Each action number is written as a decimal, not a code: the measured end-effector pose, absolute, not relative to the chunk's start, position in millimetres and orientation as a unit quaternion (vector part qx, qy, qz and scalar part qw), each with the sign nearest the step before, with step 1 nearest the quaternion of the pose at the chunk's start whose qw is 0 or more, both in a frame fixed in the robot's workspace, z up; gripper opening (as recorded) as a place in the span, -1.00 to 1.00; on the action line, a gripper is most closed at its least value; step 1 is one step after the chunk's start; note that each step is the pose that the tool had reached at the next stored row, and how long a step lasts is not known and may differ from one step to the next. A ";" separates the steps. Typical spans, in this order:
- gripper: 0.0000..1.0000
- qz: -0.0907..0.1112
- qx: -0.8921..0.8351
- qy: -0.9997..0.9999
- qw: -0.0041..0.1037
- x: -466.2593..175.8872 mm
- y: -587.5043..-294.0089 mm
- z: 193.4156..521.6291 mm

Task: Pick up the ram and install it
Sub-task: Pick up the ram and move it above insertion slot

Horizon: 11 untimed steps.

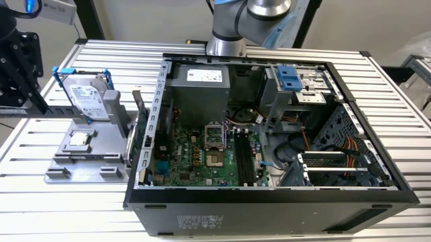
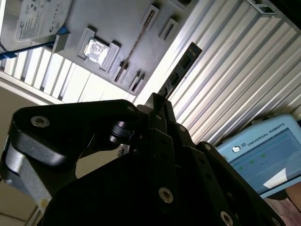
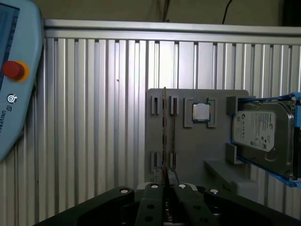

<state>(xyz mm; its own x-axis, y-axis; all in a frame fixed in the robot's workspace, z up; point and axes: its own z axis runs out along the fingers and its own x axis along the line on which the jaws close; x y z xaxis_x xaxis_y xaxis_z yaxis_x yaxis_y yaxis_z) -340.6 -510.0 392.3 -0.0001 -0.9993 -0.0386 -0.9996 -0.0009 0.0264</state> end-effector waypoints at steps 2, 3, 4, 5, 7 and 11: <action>-1.00 0.023 -0.707 0.707 0.004 -340.6 -510.0 392.5; -1.00 0.023 -0.707 0.707 0.004 -340.6 -510.0 392.6; -1.00 0.023 -0.707 0.707 0.004 -340.6 -510.0 392.6; -1.00 0.023 -0.707 0.707 0.004 -340.6 -510.0 392.6; -1.00 0.023 -0.707 0.707 0.004 -340.0 -509.9 392.7; -1.00 0.023 -0.707 0.707 0.004 -337.0 -510.0 392.6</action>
<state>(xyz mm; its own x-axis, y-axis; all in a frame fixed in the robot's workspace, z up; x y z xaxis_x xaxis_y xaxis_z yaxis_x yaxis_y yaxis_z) -337.0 -510.0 392.6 -0.0002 -0.9993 -0.0385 -0.9997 -0.0008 0.0264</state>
